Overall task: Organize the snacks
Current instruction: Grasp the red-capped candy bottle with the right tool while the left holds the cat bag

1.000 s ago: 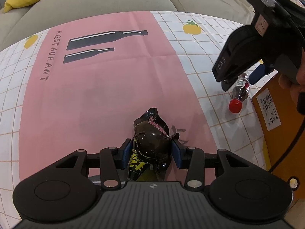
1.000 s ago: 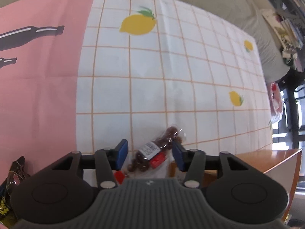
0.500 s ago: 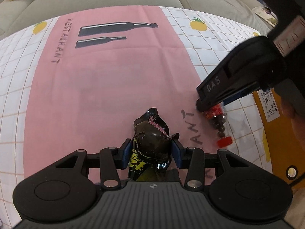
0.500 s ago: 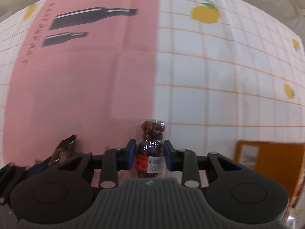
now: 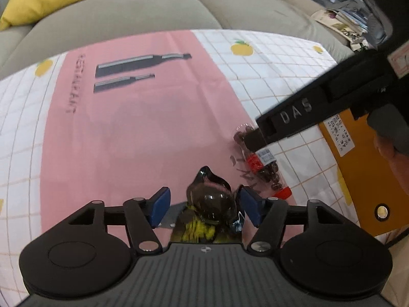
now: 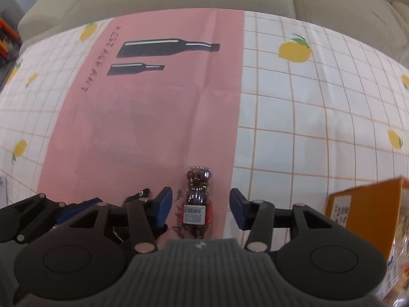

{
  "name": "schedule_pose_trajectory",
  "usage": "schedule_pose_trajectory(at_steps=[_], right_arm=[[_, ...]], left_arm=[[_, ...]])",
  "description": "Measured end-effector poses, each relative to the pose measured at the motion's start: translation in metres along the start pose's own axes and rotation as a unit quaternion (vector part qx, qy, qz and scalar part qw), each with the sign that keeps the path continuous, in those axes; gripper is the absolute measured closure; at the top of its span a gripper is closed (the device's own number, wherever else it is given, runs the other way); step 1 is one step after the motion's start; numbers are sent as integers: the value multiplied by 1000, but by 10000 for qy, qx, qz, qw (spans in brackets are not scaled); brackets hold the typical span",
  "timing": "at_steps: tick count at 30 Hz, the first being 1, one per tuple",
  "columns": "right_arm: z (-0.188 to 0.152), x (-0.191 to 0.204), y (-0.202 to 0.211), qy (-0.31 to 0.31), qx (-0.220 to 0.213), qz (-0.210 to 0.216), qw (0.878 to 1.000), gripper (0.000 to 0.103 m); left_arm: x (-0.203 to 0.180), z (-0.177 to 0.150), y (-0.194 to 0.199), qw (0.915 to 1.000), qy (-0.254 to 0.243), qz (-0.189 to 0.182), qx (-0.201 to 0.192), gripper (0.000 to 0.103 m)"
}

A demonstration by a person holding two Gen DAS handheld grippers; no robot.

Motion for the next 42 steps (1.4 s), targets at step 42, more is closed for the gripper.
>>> schedule_pose_trajectory(at_steps=[42], right_arm=[[-43, -27, 36, -362, -369, 194, 9985, 74]], left_arm=[[-20, 9, 0, 9988, 332, 239, -268, 51]])
Point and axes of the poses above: each gripper's, at about its wrist camera, not at the fingertips, and y roughly against the way its jaws point, x to its left, z to its top, the point moved 1 cm from there along -y, roughly the way its jaws point, and after that the axes turned 12 degrees about -x, right-handed, at the moved point
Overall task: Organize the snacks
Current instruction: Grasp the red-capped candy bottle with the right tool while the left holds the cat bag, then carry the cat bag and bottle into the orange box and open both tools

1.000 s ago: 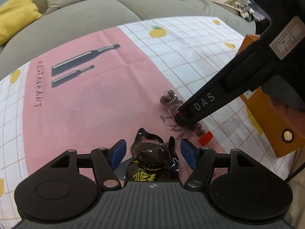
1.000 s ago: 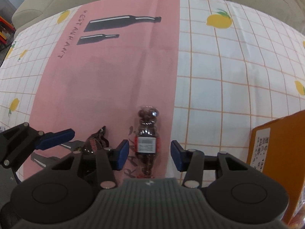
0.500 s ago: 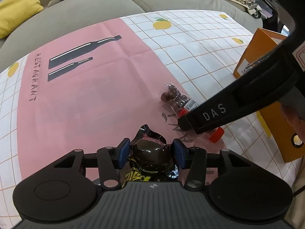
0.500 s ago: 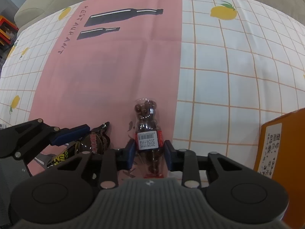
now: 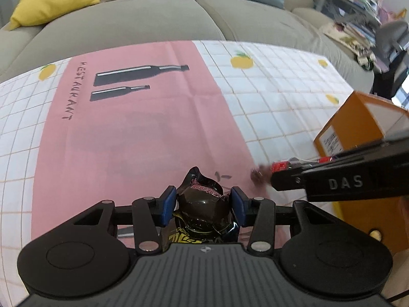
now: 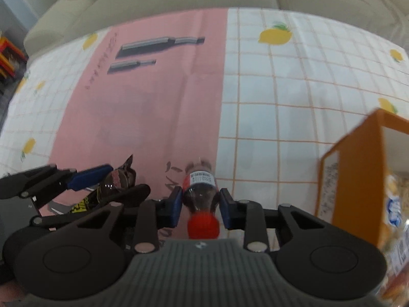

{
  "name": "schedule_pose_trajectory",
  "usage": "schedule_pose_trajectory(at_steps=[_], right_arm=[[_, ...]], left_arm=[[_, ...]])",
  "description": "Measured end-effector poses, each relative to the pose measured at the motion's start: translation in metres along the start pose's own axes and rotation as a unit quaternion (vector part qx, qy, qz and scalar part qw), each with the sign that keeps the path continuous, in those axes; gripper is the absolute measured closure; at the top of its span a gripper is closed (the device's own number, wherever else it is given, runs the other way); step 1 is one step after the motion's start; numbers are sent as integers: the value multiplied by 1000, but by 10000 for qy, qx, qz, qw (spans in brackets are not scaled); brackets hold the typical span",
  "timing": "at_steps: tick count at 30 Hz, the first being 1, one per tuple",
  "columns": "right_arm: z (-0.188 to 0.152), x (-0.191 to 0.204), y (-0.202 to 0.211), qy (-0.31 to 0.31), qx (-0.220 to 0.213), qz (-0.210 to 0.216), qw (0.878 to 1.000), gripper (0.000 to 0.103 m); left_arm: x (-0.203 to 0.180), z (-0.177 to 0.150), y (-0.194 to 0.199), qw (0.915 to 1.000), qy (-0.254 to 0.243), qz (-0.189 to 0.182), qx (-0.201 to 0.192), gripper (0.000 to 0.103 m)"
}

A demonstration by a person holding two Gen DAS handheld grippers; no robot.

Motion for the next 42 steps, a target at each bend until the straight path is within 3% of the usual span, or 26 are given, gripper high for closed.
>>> schedule_pose_trajectory(at_steps=[11, 16, 25, 34, 42], right_arm=[[-11, -20, 86, -113, -845, 176, 9962, 74], [-17, -39, 135, -231, -1222, 264, 9919, 74], [-33, -103, 208, -337, -1564, -83, 9871, 74], [-54, -185, 246, -313, -1412, -732, 9868, 74], [-67, -240, 226, -105, -871, -1019, 9909, 74]], left_arm=[[-26, 17, 53, 9974, 561, 18, -444, 51], [-52, 29, 79, 9963, 533, -109, -664, 51], [-124, 54, 102, 9935, 149, -819, -777, 51], [-219, 71, 79, 9844, -478, -1631, -456, 51], [-275, 55, 29, 9792, -1068, -1724, 88, 51]])
Point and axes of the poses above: each gripper's, at about its wrist camera, not at the fingertips, and y roughly against the way its jaws point, x to its left, z to its top, the point moved 1 cm from there along -y, roughly the way its jaws point, and after that the axes turned 12 degrees about -x, right-handed, at the moved point
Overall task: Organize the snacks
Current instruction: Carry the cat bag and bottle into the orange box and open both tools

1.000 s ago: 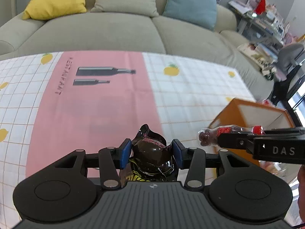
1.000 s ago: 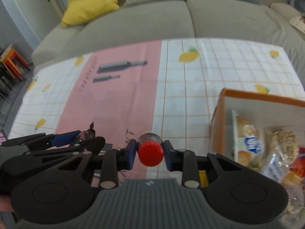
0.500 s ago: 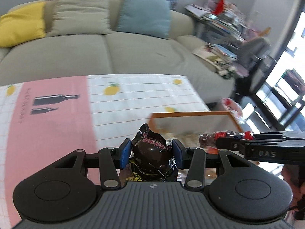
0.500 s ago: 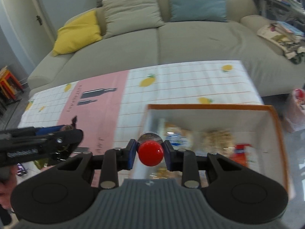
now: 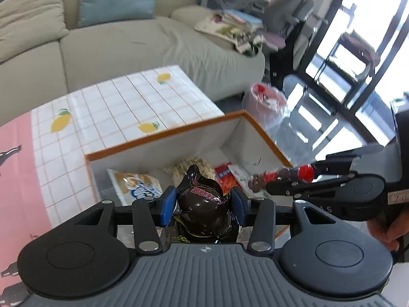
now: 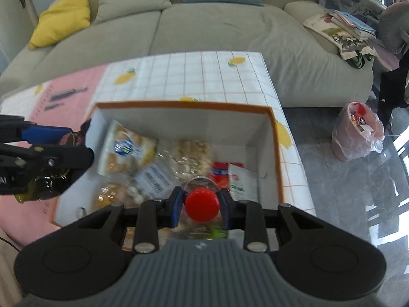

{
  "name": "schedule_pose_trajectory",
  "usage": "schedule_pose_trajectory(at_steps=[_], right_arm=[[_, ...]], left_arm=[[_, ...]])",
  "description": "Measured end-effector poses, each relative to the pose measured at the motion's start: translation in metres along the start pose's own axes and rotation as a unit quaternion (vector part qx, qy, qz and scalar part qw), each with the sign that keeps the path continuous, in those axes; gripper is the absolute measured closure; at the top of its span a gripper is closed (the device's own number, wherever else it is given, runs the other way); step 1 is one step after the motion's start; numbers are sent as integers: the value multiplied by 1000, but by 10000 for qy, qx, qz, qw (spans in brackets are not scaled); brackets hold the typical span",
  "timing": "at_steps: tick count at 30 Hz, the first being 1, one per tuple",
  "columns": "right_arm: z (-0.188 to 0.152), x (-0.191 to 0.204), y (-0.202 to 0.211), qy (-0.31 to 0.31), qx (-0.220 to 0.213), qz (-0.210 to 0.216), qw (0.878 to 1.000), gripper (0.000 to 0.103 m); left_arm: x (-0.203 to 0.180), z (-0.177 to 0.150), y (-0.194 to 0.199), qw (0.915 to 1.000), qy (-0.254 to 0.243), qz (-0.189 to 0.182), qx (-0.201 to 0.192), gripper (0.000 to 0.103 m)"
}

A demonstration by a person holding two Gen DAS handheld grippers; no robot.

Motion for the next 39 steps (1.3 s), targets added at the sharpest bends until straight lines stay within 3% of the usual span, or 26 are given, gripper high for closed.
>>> schedule_pose_trajectory(at_steps=[7, 8, 10, 19, 26, 33, 39], right_arm=[[3, -16, -37, 81, -37, -251, 9996, 74], [6, -16, -42, 105, -55, -274, 9996, 74], [12, -15, -56, 270, -109, -332, 9990, 74], [20, -19, -108, 829, 85, -612, 9946, 74], [9, -2, -130, 1681, 239, -1057, 9798, 74], [13, 6, -130, 1593, 299, -965, 9820, 72], [22, 22, -114, 1564, 213, -896, 9834, 65]], left_arm=[[5, -7, -41, 9989, -36, 218, 420, 52], [6, -6, -46, 9987, -24, 214, 456, 67], [8, -3, -57, 9983, -50, 236, 522, 82], [16, -1, -84, 9971, -37, 268, 713, 82], [24, -9, -79, 9962, 61, 438, 756, 76], [35, -11, -57, 9955, -52, 627, 711, 69], [42, -8, -30, 9959, -11, 720, 545, 60]])
Point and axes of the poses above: each gripper's, at about its wrist camera, not at the fingertips, and y roughly against the way its jaws point, x to its left, z to its top, the point moved 1 cm from there along -y, roughly the way its jaws point, and after that the axes turned 12 degrees about -x, right-handed, at the moved point
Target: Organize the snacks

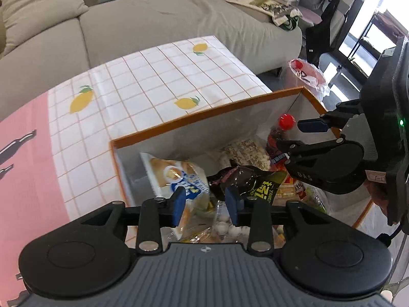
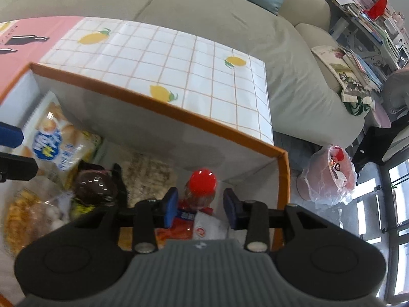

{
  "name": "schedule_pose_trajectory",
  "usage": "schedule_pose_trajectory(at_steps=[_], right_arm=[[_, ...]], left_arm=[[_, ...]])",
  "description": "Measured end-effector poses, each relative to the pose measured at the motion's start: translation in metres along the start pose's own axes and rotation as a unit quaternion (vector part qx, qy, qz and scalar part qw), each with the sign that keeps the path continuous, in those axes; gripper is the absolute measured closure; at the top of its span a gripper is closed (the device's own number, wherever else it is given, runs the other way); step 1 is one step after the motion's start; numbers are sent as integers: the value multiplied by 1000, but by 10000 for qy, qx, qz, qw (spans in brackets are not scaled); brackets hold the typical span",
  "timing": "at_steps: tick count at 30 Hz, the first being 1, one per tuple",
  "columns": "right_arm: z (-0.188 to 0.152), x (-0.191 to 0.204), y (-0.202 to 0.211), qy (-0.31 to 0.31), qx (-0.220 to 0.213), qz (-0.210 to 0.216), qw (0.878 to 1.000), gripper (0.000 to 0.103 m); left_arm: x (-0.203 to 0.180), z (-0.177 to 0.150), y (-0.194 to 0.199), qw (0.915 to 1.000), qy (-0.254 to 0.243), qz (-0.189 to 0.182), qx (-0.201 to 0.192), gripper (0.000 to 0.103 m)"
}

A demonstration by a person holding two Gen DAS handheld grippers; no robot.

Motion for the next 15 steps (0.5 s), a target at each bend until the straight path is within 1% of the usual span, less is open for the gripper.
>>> schedule_pose_trajectory(at_steps=[2, 3, 6, 8, 10, 13, 15], right_arm=[[4, 5, 8, -10, 8, 22, 10000, 62], [7, 7, 13, -32, 14, 33, 10000, 59], [15, 11, 27, -152, 45, 81, 9998, 54], [19, 13, 40, -321, 74, 158, 9993, 49], [22, 15, 54, -524, 82, 216, 9984, 39], [24, 18, 81, -866, 59, 315, 9957, 31], [23, 25, 100, -928, -46, 311, 9952, 28]], left_arm=[[2, 0, 11, 10000, -14, 18, -45, 58], [3, -1, 17, 10000, -29, 20, -87, 57], [4, -1, 36, 9997, -70, 45, -245, 53], [6, -3, 51, 9993, -68, 62, -355, 53], [8, -5, 64, 9990, -61, 85, -428, 53], [11, -10, 89, 9982, -102, 142, -582, 51], [12, -16, 105, 9973, -152, 184, -698, 48]])
Point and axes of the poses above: each gripper's, at about its wrist camera, not at the fingertips, and y roughly against the way its jaws point, x to its left, z to its top, the point moved 1 cm from there along -y, roughly the way its jaws point, and after that the axes turned 12 degrees about -x, right-handed, at the moved point
